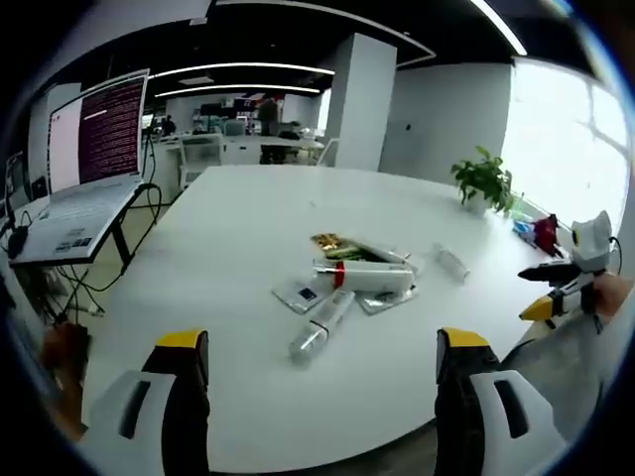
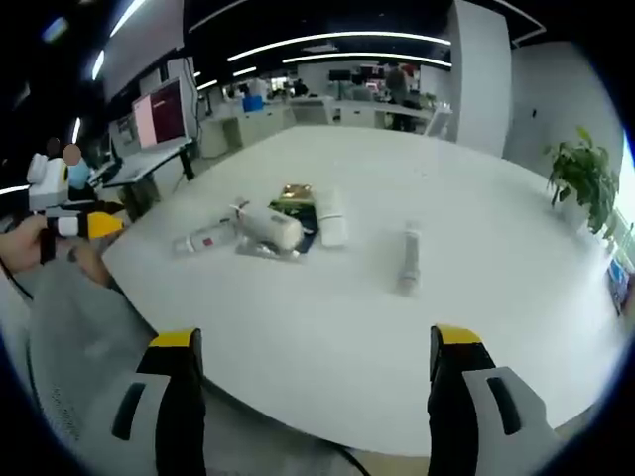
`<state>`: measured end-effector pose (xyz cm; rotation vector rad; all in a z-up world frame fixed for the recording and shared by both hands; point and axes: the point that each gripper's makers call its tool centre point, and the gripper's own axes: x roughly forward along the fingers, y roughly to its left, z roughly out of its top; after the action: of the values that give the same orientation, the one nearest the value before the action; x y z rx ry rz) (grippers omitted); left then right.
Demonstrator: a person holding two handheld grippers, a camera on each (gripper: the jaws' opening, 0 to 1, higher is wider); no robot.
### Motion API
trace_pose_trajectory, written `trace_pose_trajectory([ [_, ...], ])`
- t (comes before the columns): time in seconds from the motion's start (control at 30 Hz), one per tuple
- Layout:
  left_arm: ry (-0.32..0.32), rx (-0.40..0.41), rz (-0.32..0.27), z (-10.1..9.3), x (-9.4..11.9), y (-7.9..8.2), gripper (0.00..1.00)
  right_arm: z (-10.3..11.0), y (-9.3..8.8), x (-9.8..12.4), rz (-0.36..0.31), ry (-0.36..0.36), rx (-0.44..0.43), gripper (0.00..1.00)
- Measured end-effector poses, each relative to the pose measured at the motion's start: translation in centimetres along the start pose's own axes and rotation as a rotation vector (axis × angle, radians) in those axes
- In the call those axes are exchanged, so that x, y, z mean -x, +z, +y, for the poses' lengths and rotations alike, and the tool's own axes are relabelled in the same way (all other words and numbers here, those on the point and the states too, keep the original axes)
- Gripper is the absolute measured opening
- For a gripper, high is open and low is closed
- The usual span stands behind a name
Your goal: Arrange the skincare products in the storage area until every visible bottle or jar stands upright without overlapping.
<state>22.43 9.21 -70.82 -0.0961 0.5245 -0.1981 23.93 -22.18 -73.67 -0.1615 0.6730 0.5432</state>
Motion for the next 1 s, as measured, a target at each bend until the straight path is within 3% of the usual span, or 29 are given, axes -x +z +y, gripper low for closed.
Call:
trace_pose_trajectory([
  [1.0,0.005,0.019,0.003,-0.08,0.03,-0.02,0.87,0.21,-0.5,-0.29,0.03,0.013,0.016,0.95],
])
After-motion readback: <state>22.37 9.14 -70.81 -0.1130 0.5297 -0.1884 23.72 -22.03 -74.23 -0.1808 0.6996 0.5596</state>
